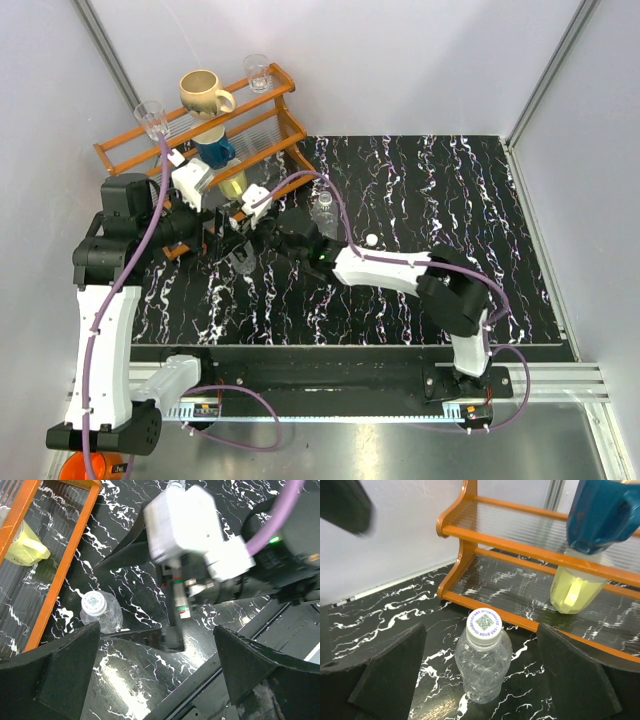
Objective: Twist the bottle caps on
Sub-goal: Place the plastic bottle at the center of the board, then pick up the bottle cap from the center of the board.
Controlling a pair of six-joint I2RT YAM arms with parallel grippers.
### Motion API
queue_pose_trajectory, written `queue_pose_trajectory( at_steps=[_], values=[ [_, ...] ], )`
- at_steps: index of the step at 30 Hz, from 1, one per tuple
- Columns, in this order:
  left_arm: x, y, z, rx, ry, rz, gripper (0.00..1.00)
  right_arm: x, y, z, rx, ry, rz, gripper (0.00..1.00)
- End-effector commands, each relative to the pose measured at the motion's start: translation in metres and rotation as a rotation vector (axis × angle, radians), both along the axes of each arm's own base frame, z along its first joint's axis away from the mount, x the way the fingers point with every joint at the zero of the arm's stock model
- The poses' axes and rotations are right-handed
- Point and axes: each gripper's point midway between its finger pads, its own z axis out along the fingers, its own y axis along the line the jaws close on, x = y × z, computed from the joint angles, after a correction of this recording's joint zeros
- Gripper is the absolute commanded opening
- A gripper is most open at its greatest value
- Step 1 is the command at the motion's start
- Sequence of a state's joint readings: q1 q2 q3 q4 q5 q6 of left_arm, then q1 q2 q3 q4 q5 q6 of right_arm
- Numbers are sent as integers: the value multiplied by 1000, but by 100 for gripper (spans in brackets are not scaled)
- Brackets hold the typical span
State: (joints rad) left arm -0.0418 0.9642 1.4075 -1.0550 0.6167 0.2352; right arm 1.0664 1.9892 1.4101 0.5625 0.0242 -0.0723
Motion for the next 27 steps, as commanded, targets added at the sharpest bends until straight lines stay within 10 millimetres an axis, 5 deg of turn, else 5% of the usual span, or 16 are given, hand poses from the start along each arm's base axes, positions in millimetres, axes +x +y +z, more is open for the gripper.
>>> queue_pose_trajectory(
  at_steps=[1, 2, 3, 4, 5, 6, 8, 9, 10, 12, 13, 15, 17, 21, 26, 27],
  values=[
    [0, -11, 28, -56, -87, -60, 99, -26, -31, 88, 106, -61, 18, 100],
    [-1, -13, 30, -65, -89, -71, 99, -31, -38, 82, 86, -40, 23, 100],
    [0, -16, 28, -77, -78, -84, 99, -42, -54, 112, 140, -47, 28, 100],
    [-1, -22, 28, -102, -66, -111, 92, -47, -65, 104, 126, -24, 24, 100],
    [-4, -31, 27, -108, -54, -151, 88, -51, -76, 113, 146, -8, 10, 100],
    [-2, -38, 20, -105, -23, -171, 82, -60, -98, 144, 195, -29, -3, 99],
    [-6, -60, 11, -64, -9, -225, 78, -62, -126, 140, 183, 24, -76, 98],
    [-6, -66, 3, -52, 9, -242, 77, -67, -150, 162, 223, 15, -112, 96],
    [-1, -73, -7, -35, 39, -257, 76, -68, -163, 148, 178, 44, -148, 94],
    [-6, -93, -21, 19, 68, -329, 74, -70, -199, 162, 207, 47, -237, 93],
    [1, -98, -35, 79, 92, -341, 73, -70, -210, 147, 162, 71, -274, 90],
    [-5, -120, -47, 132, 107, -411, 72, -66, -252, 155, 208, 100, -426, 88],
    [10, -139, -53, 164, 127, -427, 72, -61, -292, 136, 204, 143, -592, 87],
    [42, -177, -64, 156, 152, -465, 70, -79, -379, 141, 363, 198, -790, 80],
    [63, -242, -97, 186, 203, -551, 66, -100, -438, 135, 479, 275, -890, 65],
    [73, -254, -125, 222, 248, -557, 64, -105, -447, 139, 515, 280, -884, 64]
  ],
)
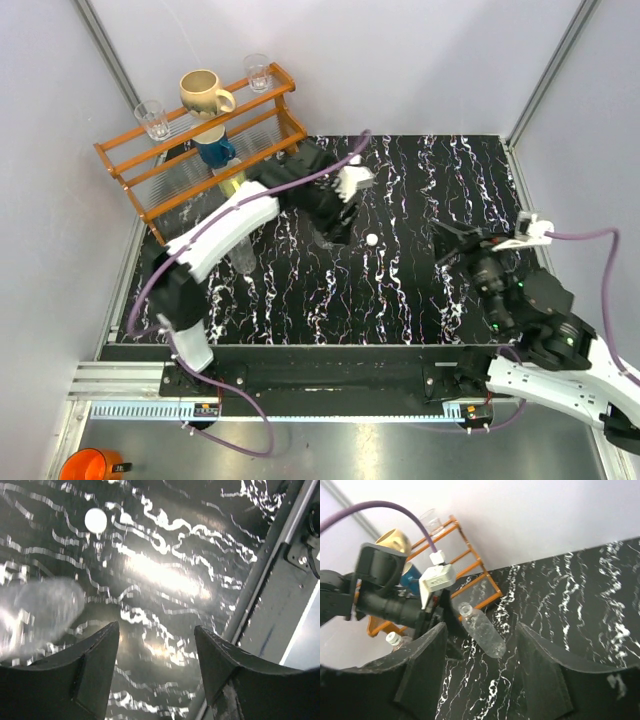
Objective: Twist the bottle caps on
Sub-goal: Pick up the bottle cap from the center of the board.
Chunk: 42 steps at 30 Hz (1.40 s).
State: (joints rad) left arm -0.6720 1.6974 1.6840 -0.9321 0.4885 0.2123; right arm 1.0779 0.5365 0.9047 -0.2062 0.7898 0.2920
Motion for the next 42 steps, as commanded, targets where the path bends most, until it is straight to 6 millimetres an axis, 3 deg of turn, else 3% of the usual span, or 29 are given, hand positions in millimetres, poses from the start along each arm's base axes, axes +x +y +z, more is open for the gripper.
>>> queue_pose_trajectory(
  at_steps=[1, 4, 5, 8, 9, 13, 15, 18, 22, 23, 25, 26, 30, 33, 36, 42],
  values=[
    [27, -56, -23, 18, -49, -56, 63, -7, -49, -23, 72, 98, -151, 63],
    [37, -79, -47, 45, -13, -85, 56, -11, -59, -21, 74, 90, -162, 61],
    [39, -85, -44, 42, -19, -91, 54, -11, -60, -21, 58, 87, -165, 61],
    [43, -86, -23, 6, -69, -84, 51, -9, -62, -23, 15, 88, -186, 64],
    [46, -84, -8, -12, -118, -72, 51, -8, -63, -24, 7, 88, -193, 73],
    [31, -50, 59, -106, -271, -24, 59, -7, -66, -31, -42, 88, -216, 78],
    [23, -39, 70, -112, -300, -21, 62, -3, -62, -41, -70, 99, -227, 77],
    [16, -36, 59, -111, -280, -19, 65, 3, -56, -57, -102, 135, -265, 74],
    [23, -66, 10, -15, -183, -51, 57, 3, -57, -69, 0, 201, -296, 73],
    [34, -80, -6, 14, -170, -55, 54, 0, -61, -67, 26, 199, -296, 72],
    [39, -97, -22, 45, -174, -74, 53, -5, -68, -64, 72, 188, -283, 71],
    [52, -108, -31, 63, -193, -70, 53, -7, -71, -61, 90, 182, -280, 70],
    [83, -126, -61, 123, -243, -57, 40, -14, -84, -53, 138, 158, -272, 67],
    [98, -127, -84, 165, -249, -42, 31, -15, -86, -51, 124, 150, -262, 68],
    [107, -125, -98, 189, -262, -26, 29, -16, -84, -49, 109, 147, -248, 69],
    [130, -117, -104, 174, -266, 38, 27, -16, -79, -50, 79, 147, -224, 70]
  ],
)
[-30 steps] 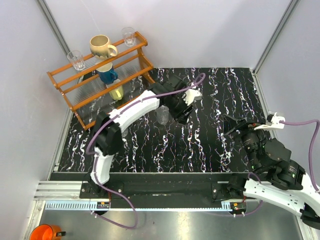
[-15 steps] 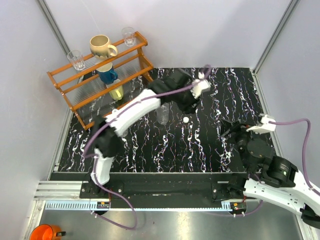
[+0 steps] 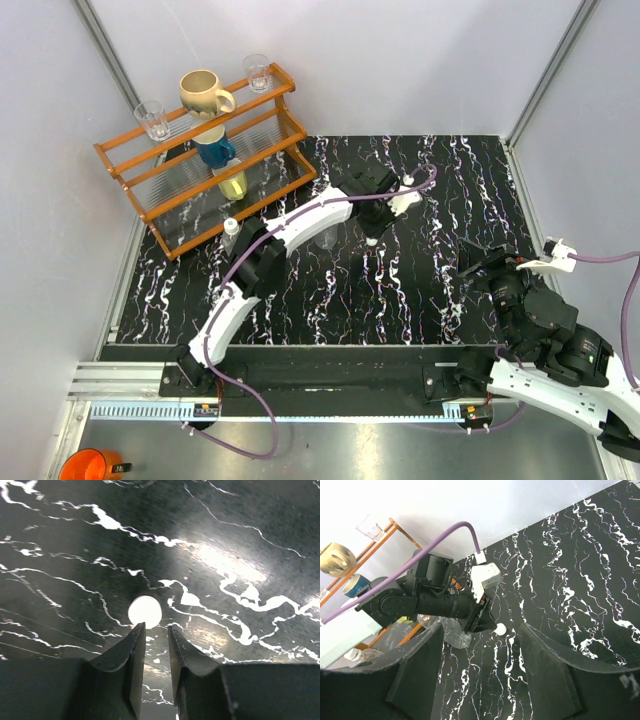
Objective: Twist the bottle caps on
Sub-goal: Pick up the bottle cap from the center of the board.
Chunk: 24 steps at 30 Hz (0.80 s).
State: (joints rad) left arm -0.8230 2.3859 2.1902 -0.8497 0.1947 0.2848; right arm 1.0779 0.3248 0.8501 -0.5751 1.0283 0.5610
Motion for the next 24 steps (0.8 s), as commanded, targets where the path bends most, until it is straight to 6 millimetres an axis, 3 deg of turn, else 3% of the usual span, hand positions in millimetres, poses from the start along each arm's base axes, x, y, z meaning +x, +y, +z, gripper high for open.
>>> queue_pose_trajectory(
  at_steps=[1, 9, 14, 24],
  values=[
    [40, -4, 44, -93, -137, 66, 27, 0, 0, 7, -15, -7, 3, 70],
    [57, -3, 7, -49, -139, 104, 25, 1, 9, 5, -12, -9, 40, 70],
    [63, -2, 1, -64, -126, 115, 25, 1, 14, 5, -12, -14, 57, 71],
    [57, 0, -15, -51, -81, 103, 29, 1, 15, 7, -15, -20, 62, 72]
  ],
)
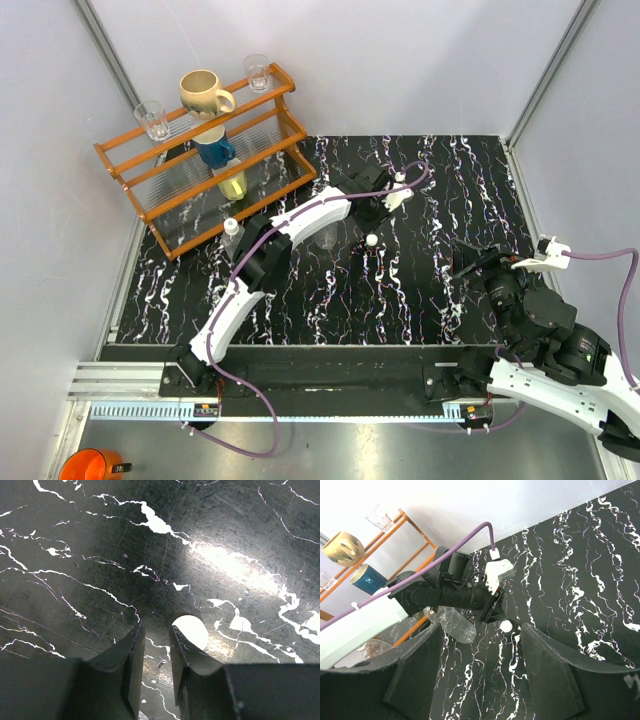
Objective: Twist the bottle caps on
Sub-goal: Pick up the bottle cap from the center of the board.
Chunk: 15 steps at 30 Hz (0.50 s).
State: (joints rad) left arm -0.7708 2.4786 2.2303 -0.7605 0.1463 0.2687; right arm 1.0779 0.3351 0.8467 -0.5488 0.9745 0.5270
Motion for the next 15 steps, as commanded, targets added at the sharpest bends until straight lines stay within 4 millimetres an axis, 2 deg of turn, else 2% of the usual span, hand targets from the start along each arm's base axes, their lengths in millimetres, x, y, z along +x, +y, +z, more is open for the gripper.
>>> queue_pose_trajectory(
  at_steps=[1, 6, 15],
  values=[
    [11, -8, 13, -47, -30, 11, 31, 2, 4, 6, 6, -14, 6, 72],
    [6, -5, 4, -39, 0, 3, 33, 1, 3, 6, 10, -17, 9, 72],
    [-15, 1, 2, -43, 61, -34, 33, 4, 7, 5, -11, -10, 7, 73]
  ],
)
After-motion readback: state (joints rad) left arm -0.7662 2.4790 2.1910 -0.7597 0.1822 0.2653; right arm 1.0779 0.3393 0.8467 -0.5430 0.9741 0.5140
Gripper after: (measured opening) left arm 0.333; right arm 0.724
